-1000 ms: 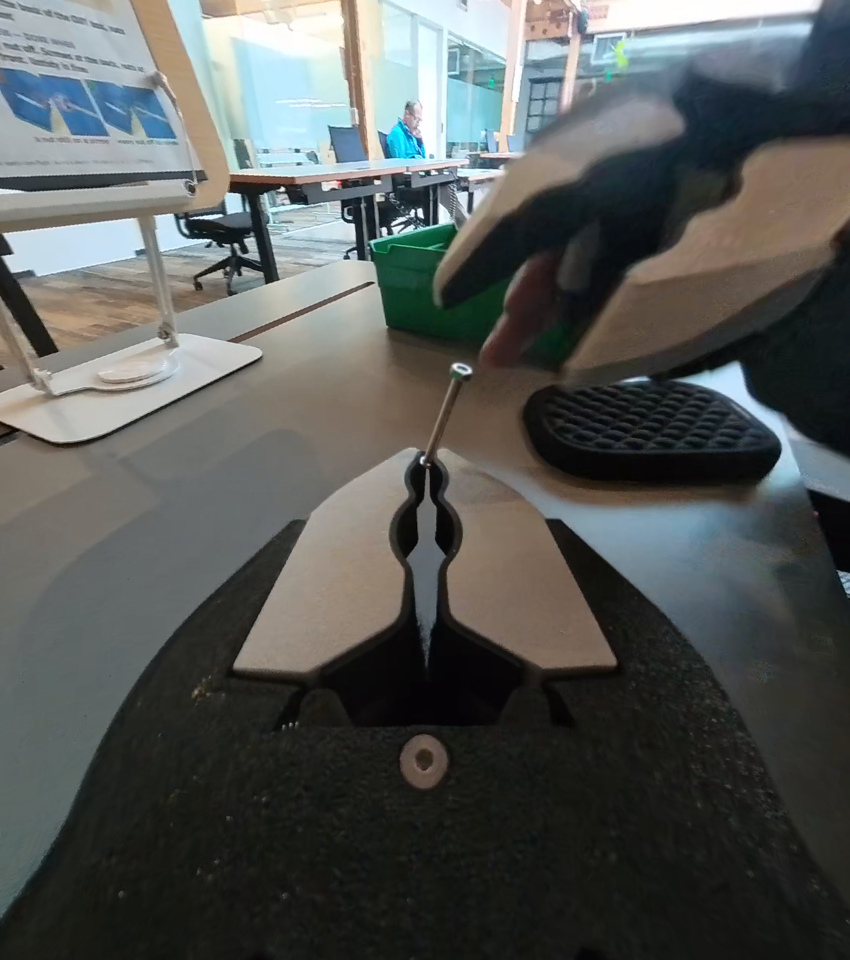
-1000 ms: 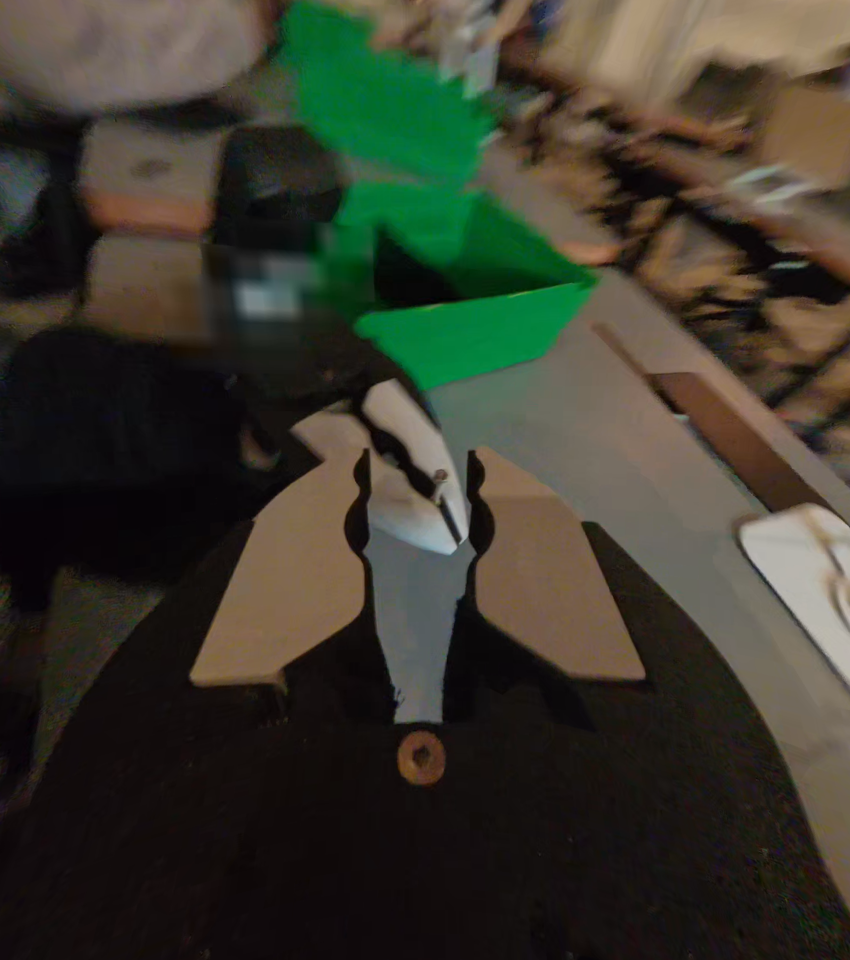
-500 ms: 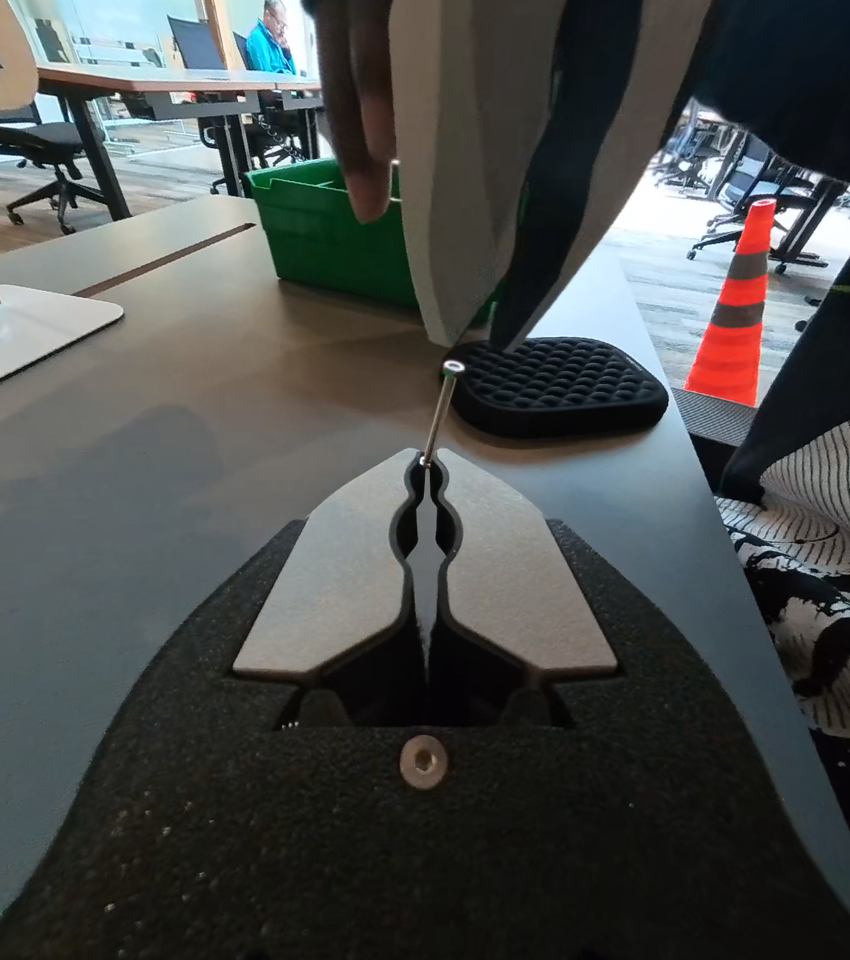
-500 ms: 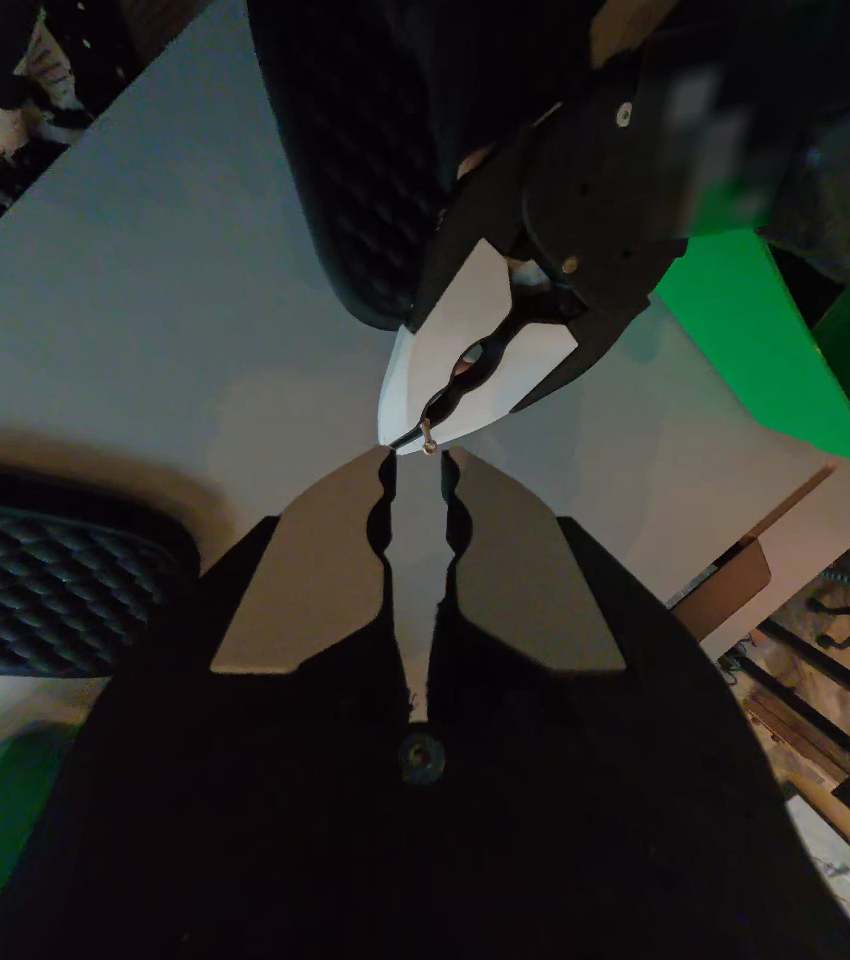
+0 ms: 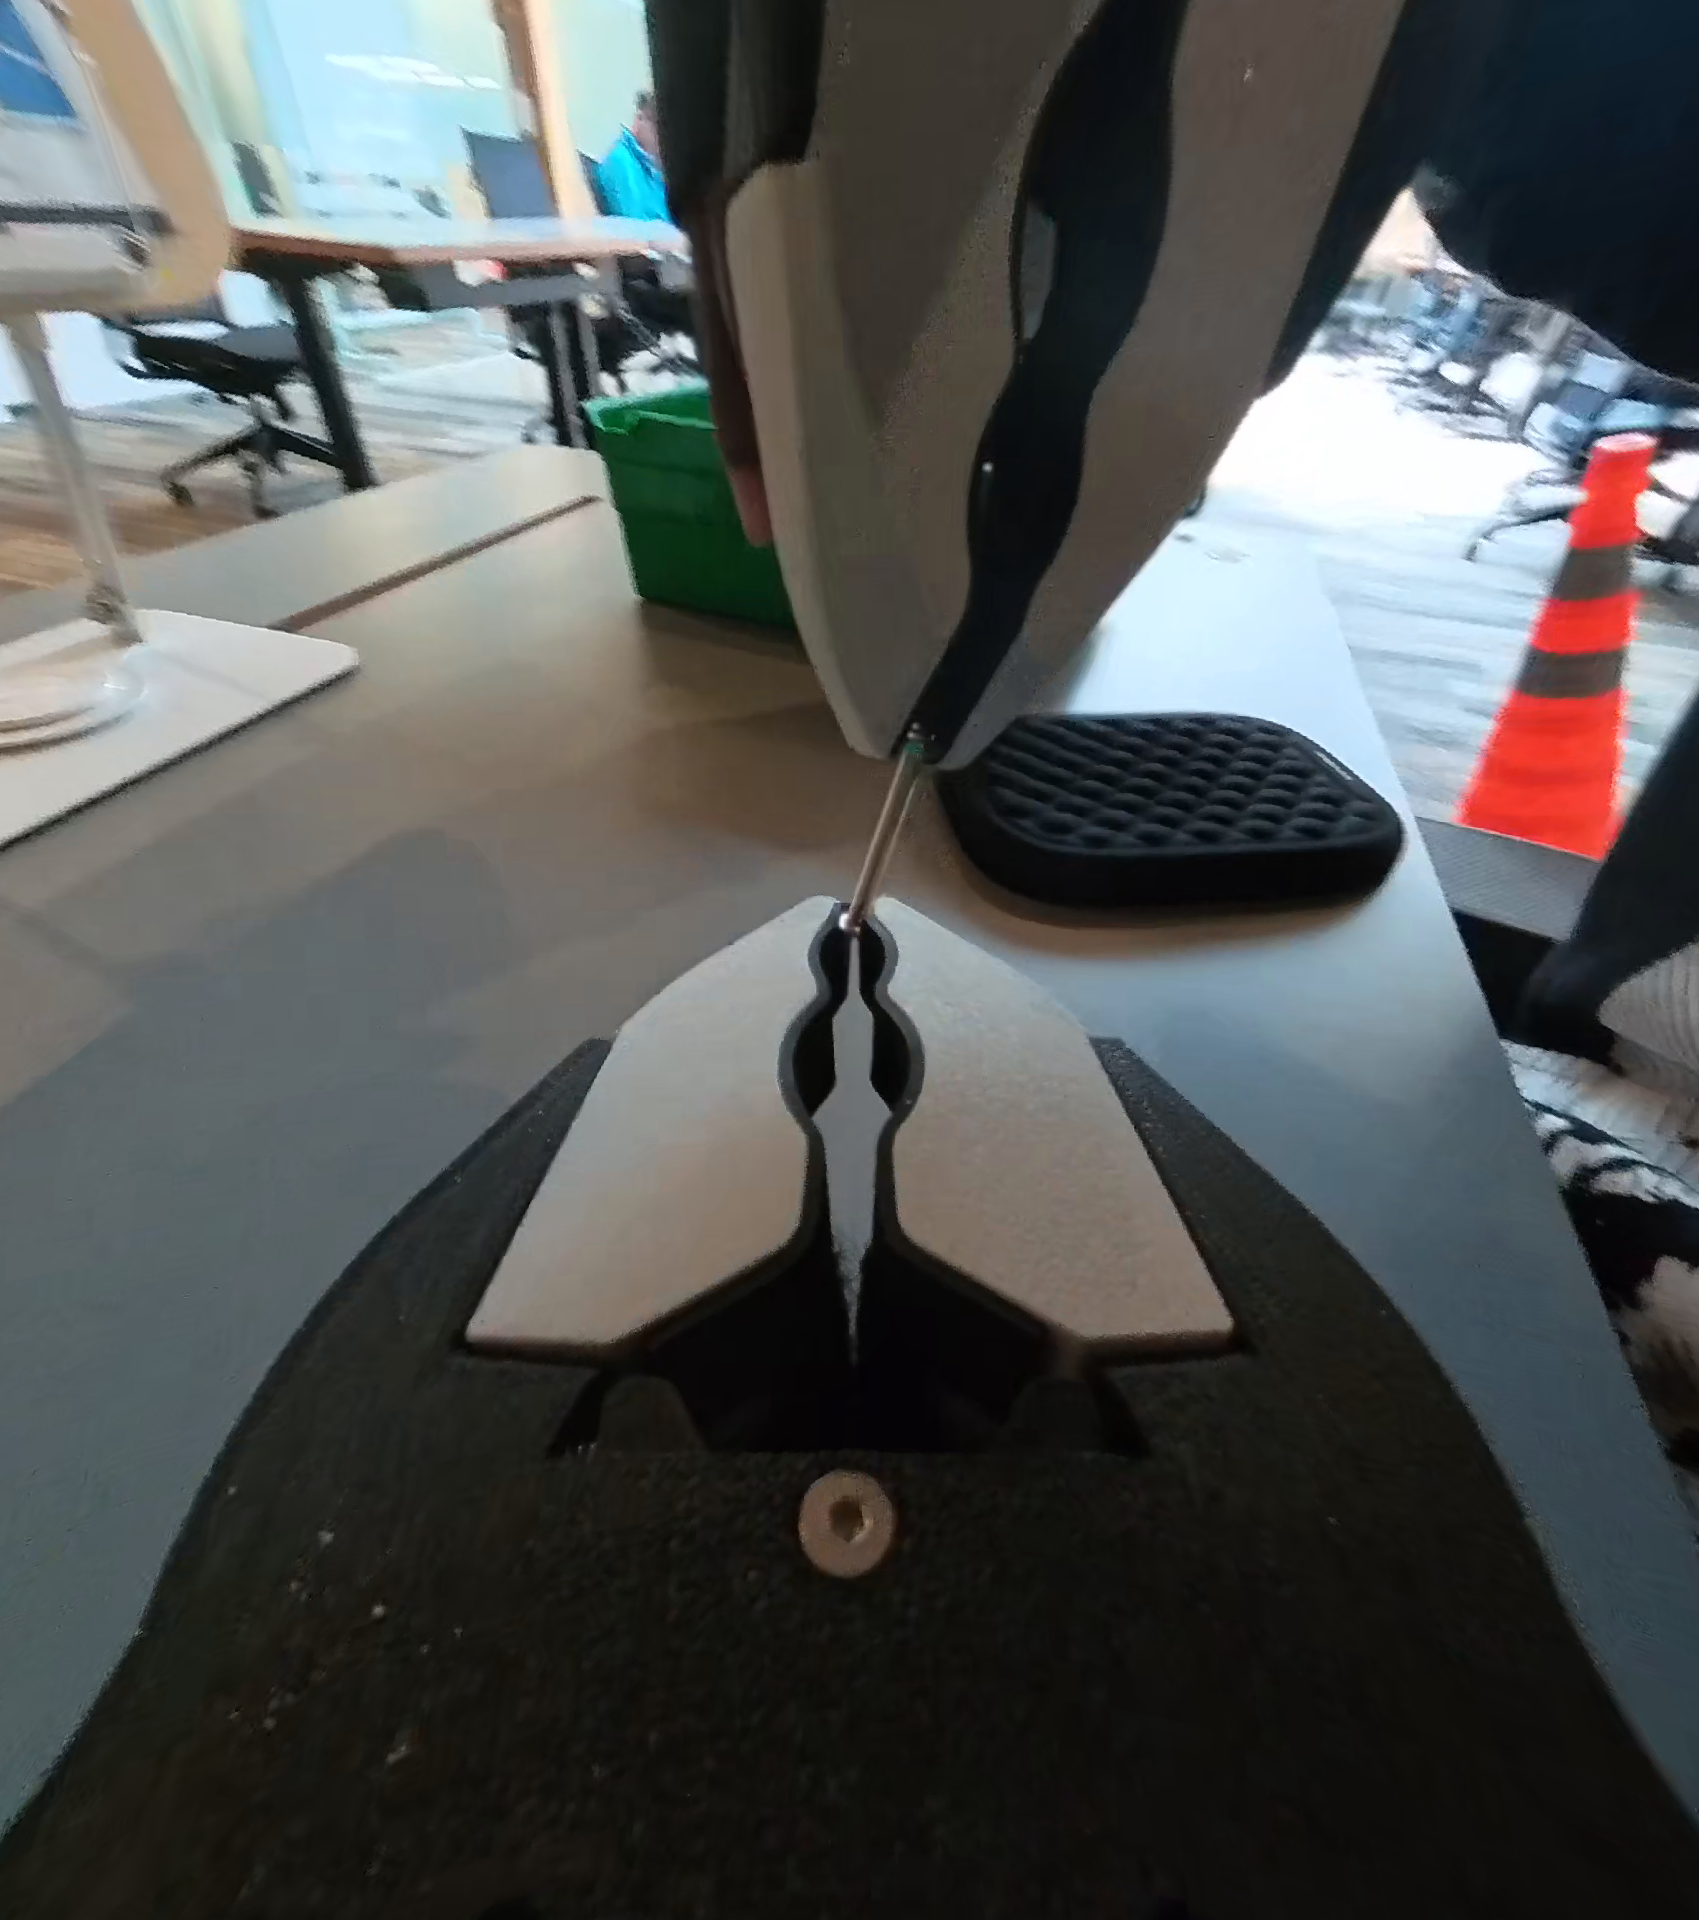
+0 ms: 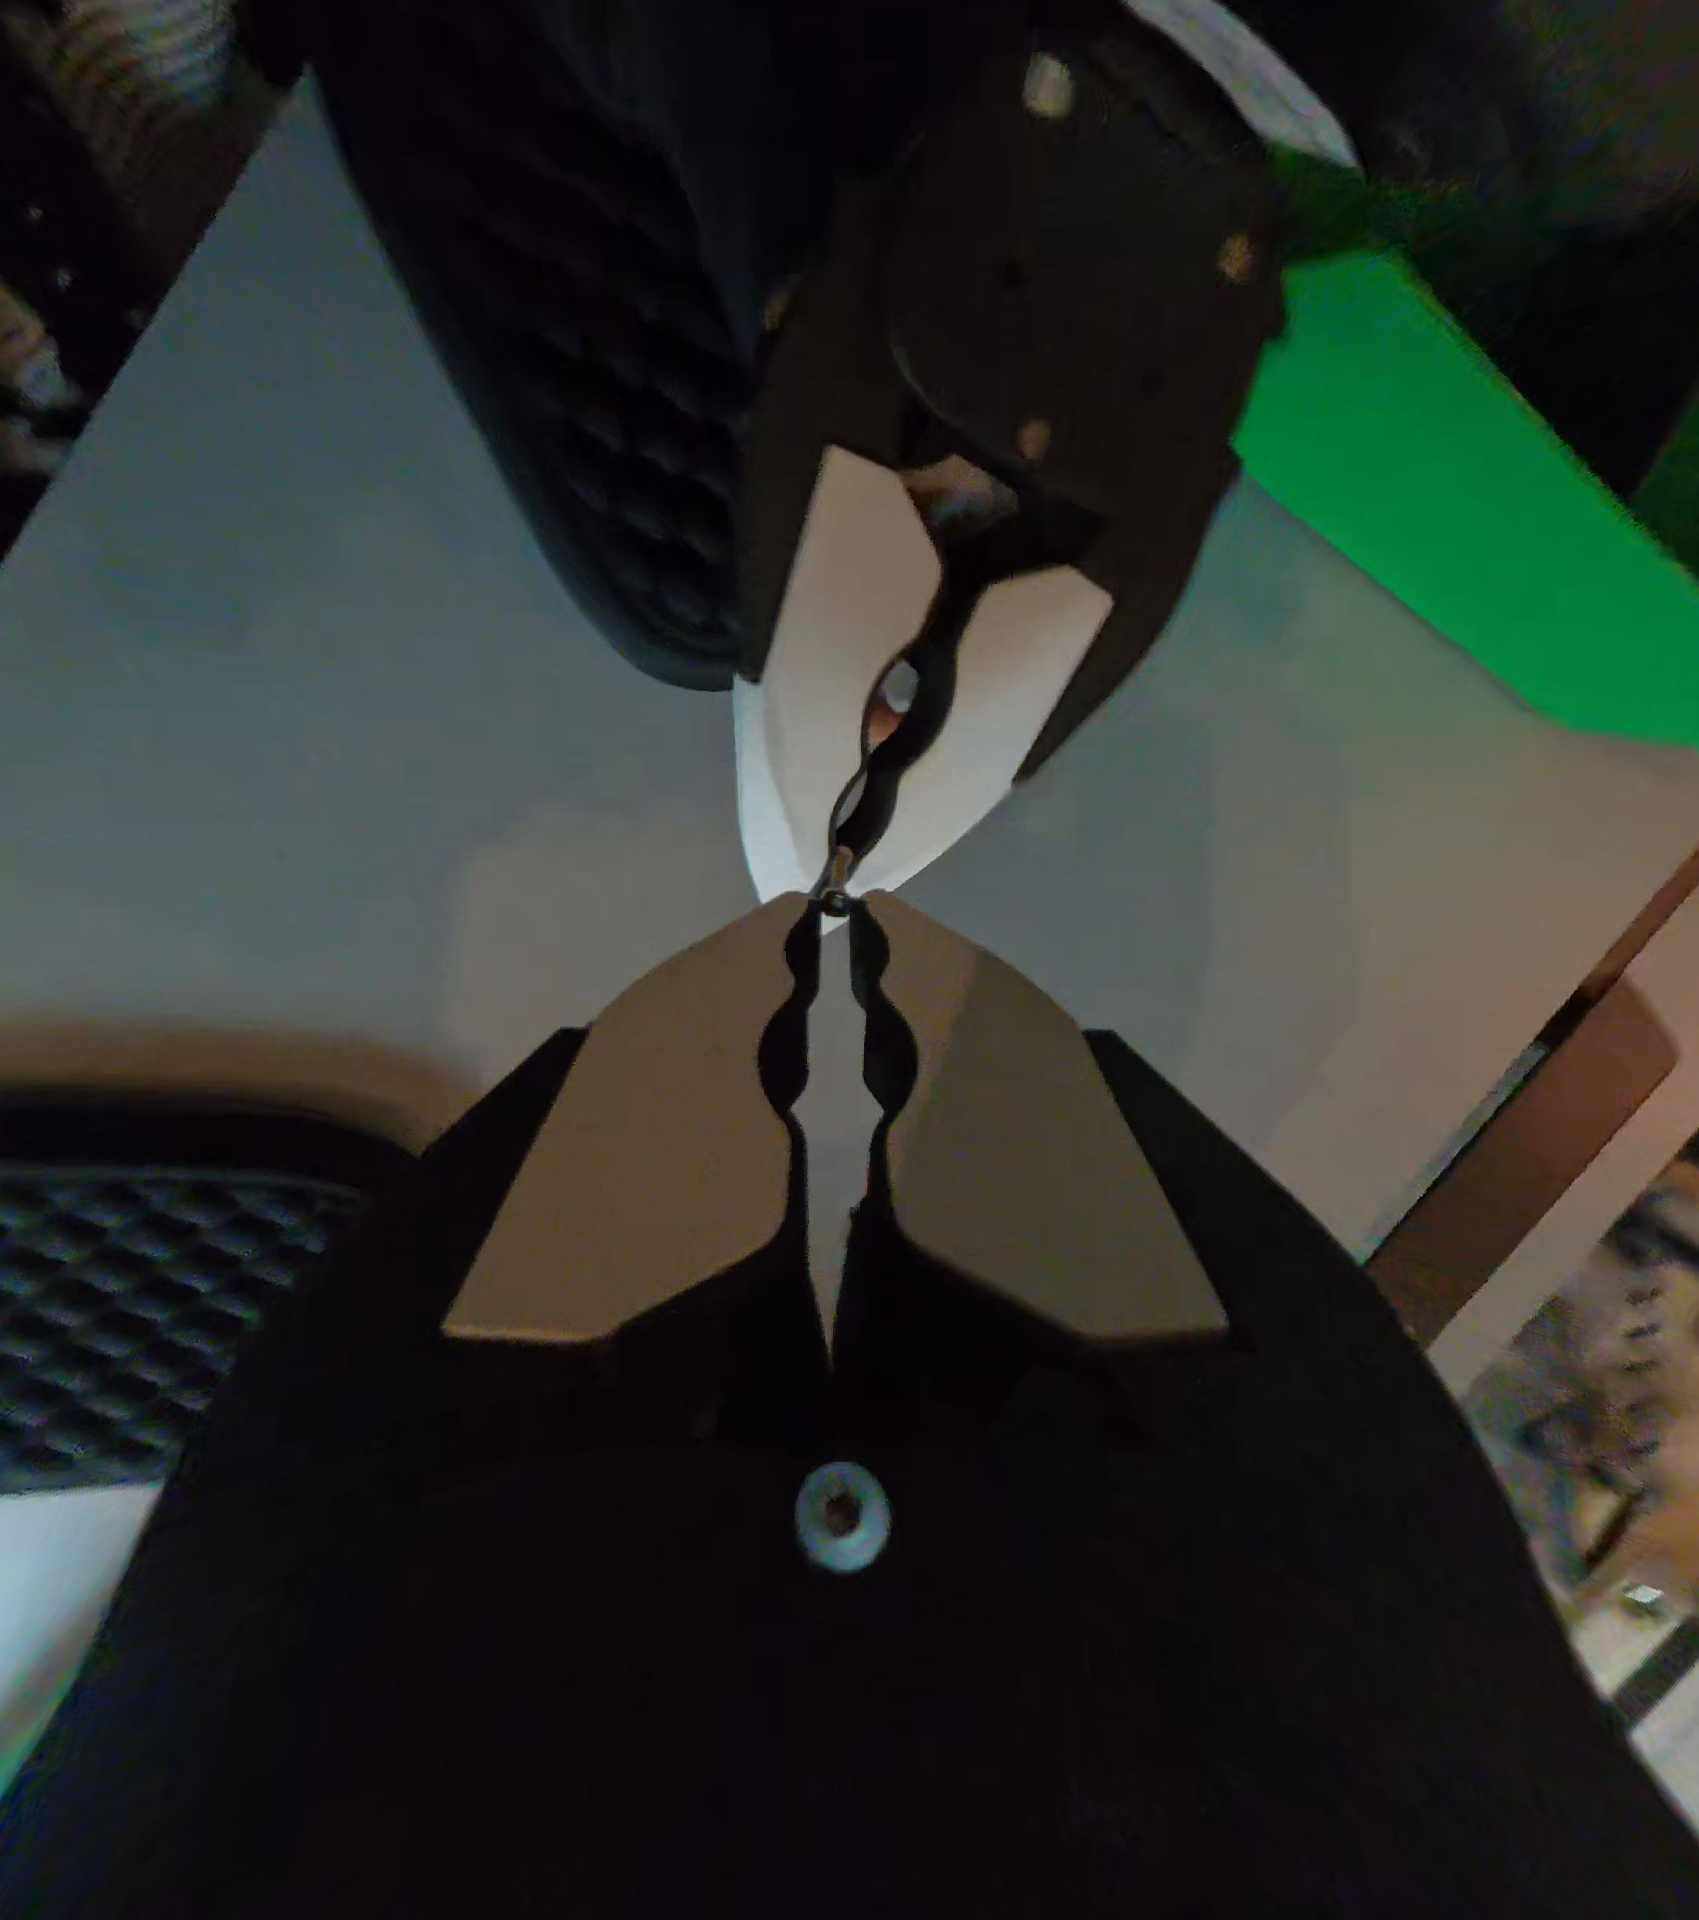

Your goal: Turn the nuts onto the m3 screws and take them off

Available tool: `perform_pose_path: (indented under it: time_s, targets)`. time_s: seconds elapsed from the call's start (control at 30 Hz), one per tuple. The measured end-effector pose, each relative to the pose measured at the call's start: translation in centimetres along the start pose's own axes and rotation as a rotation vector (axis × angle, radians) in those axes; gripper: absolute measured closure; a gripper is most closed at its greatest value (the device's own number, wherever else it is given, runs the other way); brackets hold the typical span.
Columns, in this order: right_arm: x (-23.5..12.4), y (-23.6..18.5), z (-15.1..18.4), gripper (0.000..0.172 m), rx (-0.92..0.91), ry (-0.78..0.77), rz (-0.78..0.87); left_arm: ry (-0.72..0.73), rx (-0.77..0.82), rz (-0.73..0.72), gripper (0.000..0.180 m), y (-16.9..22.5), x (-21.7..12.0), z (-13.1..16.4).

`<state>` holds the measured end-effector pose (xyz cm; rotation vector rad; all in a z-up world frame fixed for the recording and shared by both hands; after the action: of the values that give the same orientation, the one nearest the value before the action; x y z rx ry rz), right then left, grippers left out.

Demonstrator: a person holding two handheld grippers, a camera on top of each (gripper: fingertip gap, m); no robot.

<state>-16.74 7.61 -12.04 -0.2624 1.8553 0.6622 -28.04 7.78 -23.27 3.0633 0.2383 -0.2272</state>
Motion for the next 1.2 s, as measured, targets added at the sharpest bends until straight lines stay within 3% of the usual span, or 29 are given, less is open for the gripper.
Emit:
perform_pose_path:
  time_s: [0.23,0.4,0.47,0.53,0.63,0.73,0.87,1.07,1.2]
  targets:
    - [-0.4,0.0,0.4,0.168,0.521,-0.005,0.109,0.042,0.149,-0.286,0.18,0.8,-0.3,-0.3]
    - [-0.2,-0.8,0.9,0.167,0.773,0.044,0.124,-0.004,0.216,-0.326,0.18,1.1,0.1,-0.2]
    - [-0.4,-0.9,1.0,0.149,0.668,0.039,0.142,-0.015,0.215,-0.297,0.18,1.1,0.3,-0.2]
    - [-0.9,-0.9,0.9,0.142,0.419,0.03,0.188,-0.017,0.206,-0.267,0.18,1.1,0.3,-0.1]
    - [-1.3,-1.2,0.4,0.143,0.009,0.0,0.165,-0.018,0.179,-0.229,0.18,0.9,0.2,-0.1]
    - [-0.8,-1.4,0.0,0.147,-0.204,-0.01,0.087,-0.024,0.164,-0.206,0.18,0.8,0.3,-0.1]
    - [-0.3,-0.7,0.0,0.16,-0.262,-0.029,0.085,-0.026,0.164,-0.196,0.18,0.8,0.3,0.0]
    - [0.0,-0.9,0.1,0.165,-0.272,-0.03,0.061,-0.027,0.162,-0.185,0.18,0.8,0.3,-0.1]
    - [0.0,-0.7,0.1,0.167,-0.179,-0.012,0.079,-0.015,0.156,-0.199,0.18,0.7,0.1,-0.1]
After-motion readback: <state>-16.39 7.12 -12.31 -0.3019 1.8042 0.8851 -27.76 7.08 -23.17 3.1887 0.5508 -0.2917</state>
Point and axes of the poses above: each gripper's, where its closed fingertips meet, x out along the fingers, z out of its underside, y = z × x across the jaws, the point moved 10 cm from there along -x, back along the fingers, and after that the axes turned 2 degrees about z, right-handed, at the moved point
